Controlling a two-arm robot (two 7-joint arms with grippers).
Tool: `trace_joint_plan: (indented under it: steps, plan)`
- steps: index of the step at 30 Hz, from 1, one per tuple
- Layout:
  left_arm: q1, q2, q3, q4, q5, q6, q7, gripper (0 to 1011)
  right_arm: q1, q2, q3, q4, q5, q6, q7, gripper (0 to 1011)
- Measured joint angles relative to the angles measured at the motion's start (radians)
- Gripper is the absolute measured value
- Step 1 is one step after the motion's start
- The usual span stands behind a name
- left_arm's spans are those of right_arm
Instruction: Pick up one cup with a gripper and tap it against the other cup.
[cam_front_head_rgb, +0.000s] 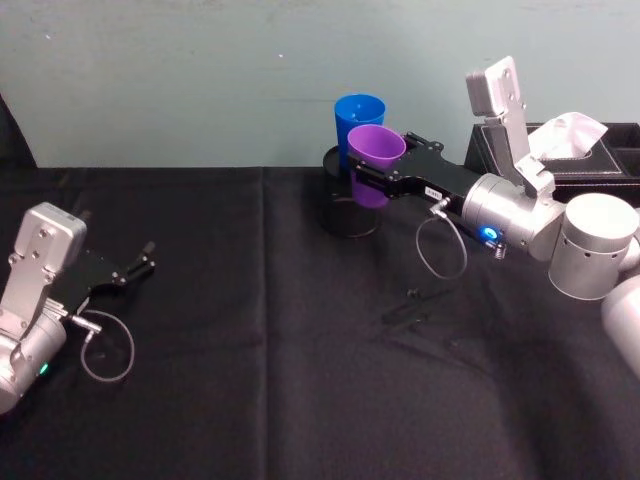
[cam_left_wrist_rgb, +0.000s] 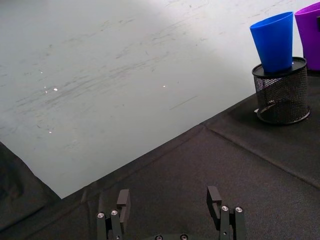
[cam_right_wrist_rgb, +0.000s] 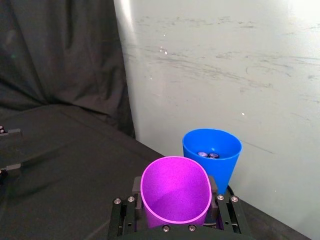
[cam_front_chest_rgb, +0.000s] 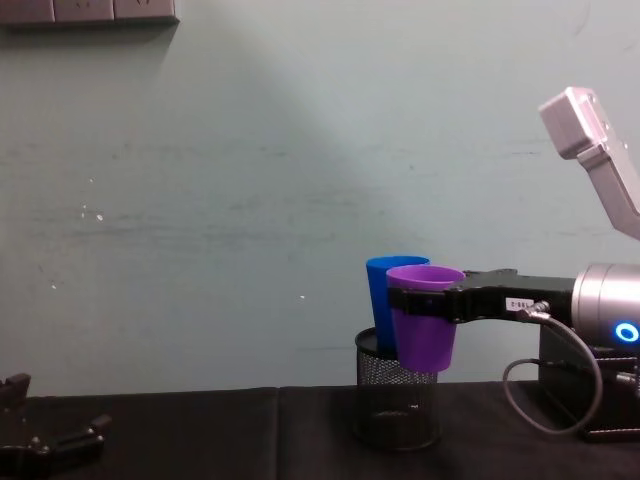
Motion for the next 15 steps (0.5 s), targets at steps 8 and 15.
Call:
trace_joint_plan:
  steps: [8,15]
  plan:
    - [0.000,0.000,0.000,0.000,0.000,0.000,0.000,1000,0.025,-0.021,0.003,0.044,-0.009,-0.014,0.016,723]
    - [0.000,0.000,0.000,0.000,0.000,0.000,0.000,1000,0.051,-0.040,0.005,0.093,-0.017,-0.026,0.031,723]
